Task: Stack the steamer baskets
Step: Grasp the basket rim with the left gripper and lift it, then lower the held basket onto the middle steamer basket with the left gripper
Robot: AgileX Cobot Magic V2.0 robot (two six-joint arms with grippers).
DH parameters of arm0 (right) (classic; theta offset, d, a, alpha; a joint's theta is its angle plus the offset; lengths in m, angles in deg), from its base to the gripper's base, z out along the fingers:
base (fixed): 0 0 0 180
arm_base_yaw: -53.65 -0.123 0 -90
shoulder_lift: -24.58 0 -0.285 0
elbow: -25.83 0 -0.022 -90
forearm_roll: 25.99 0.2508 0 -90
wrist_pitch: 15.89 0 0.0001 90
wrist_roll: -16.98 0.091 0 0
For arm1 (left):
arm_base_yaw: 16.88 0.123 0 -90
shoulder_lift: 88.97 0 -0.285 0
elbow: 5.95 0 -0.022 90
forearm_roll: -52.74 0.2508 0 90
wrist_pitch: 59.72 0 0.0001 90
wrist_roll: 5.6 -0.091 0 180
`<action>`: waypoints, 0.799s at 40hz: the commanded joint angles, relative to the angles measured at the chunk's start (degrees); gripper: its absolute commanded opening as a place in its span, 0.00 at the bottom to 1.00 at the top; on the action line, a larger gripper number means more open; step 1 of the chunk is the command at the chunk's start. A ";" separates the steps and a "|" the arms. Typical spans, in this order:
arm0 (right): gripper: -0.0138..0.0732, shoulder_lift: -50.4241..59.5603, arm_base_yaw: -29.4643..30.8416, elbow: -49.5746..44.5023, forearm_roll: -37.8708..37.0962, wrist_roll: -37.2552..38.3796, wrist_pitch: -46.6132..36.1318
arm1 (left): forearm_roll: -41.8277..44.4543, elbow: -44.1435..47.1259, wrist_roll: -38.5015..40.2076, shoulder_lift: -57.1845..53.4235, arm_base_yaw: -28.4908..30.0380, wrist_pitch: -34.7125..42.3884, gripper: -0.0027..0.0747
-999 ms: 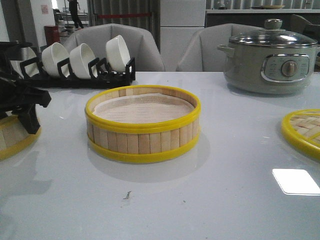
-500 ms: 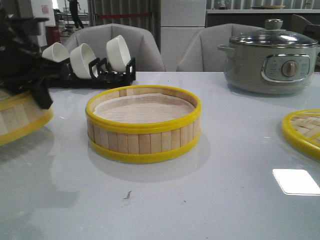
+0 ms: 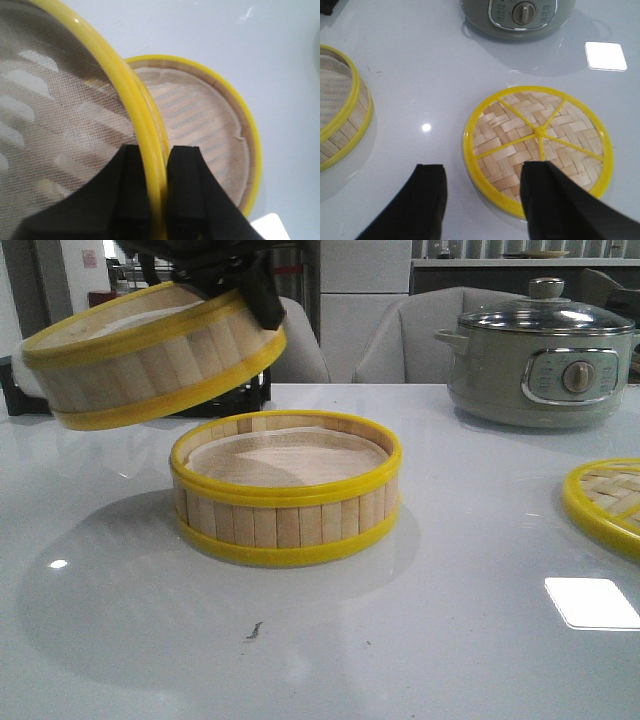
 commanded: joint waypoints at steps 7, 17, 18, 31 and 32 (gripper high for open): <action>0.67 0.27 0.05 2.09 -0.84 -0.26 -4.70 | 0.61 -6.99 -0.25 1.90 -5.67 2.51 0.15; 0.67 0.27 0.05 2.09 -0.84 -0.26 -4.70 | 0.29 -8.87 -0.25 6.19 -9.23 3.45 0.15; 0.67 0.27 0.05 2.09 -0.84 -0.26 -4.70 | 0.27 -9.02 -0.25 6.46 -9.43 3.45 0.15; 0.67 0.27 0.05 2.09 -0.84 -0.26 -4.70 | -0.40 -9.02 -0.25 9.35 -11.92 3.71 0.15; 0.67 0.27 0.05 2.09 -0.84 -0.26 -4.70 | -0.40 -9.02 -0.25 9.49 -12.04 3.71 0.15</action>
